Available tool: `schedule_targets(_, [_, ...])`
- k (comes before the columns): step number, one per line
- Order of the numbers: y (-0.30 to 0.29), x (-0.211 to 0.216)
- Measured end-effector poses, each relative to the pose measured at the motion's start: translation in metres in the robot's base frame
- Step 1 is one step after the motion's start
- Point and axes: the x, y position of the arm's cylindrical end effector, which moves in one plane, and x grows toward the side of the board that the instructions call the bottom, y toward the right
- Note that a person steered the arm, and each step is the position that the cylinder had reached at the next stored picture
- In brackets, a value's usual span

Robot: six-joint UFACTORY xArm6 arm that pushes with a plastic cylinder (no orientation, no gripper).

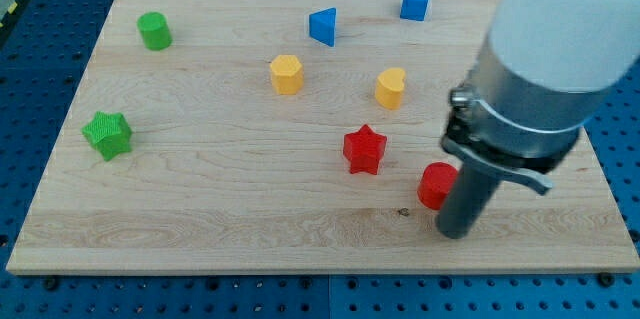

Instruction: Move red circle towards yellow heart

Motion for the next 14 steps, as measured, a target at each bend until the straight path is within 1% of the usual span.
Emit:
schedule_targets(1, [-0.006,-0.027])
schedule_targets(2, [-0.006,-0.041])
schedule_targets(7, [-0.005,-0.047])
schedule_targets(8, [-0.006,-0.075])
schedule_targets(10, [0.010,-0.066])
schedule_targets(14, [0.010,-0.070])
